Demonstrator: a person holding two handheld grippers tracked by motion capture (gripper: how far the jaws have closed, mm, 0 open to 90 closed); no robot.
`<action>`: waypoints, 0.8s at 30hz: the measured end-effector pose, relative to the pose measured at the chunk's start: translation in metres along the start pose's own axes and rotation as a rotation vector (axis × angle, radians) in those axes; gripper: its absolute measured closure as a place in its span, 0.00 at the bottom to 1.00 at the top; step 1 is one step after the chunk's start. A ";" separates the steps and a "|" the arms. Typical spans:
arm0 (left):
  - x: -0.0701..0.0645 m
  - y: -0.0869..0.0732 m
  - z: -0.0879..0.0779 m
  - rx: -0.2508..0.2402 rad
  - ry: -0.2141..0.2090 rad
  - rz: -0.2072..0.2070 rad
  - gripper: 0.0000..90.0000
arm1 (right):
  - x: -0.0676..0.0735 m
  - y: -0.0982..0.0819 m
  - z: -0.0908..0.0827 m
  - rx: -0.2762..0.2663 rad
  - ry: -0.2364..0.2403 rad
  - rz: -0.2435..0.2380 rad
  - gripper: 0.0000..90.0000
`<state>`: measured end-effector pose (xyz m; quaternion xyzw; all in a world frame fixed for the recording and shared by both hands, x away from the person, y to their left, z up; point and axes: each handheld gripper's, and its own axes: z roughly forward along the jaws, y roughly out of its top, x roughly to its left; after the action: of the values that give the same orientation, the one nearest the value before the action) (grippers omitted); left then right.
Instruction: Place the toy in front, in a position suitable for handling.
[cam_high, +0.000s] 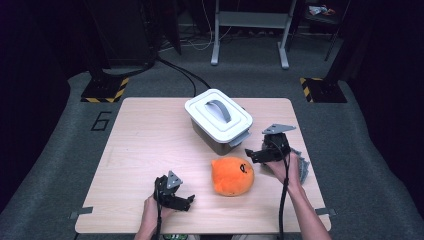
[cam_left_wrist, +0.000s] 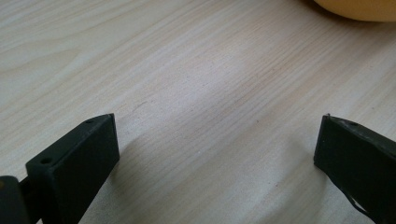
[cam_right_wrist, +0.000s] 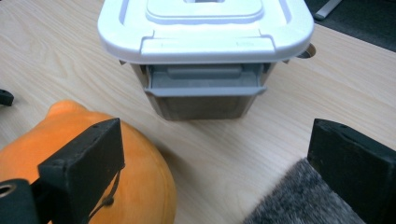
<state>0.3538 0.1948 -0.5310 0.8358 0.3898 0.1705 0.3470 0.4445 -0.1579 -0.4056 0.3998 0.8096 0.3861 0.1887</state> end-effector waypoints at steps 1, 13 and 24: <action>0.000 0.000 0.000 0.000 0.000 0.000 0.00 | 0.000 0.003 0.003 -0.002 0.003 -0.006 0.03; 0.000 0.000 -0.001 0.005 -0.007 0.008 0.00 | 0.001 0.035 0.032 0.040 0.000 -0.027 0.04; 0.001 0.000 -0.001 0.009 -0.011 0.018 0.00 | 0.005 0.044 0.056 0.098 -0.001 -0.019 0.06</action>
<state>0.3539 0.1959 -0.5302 0.8418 0.3809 0.1674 0.3437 0.4983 -0.1109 -0.4065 0.4014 0.8311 0.3438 0.1730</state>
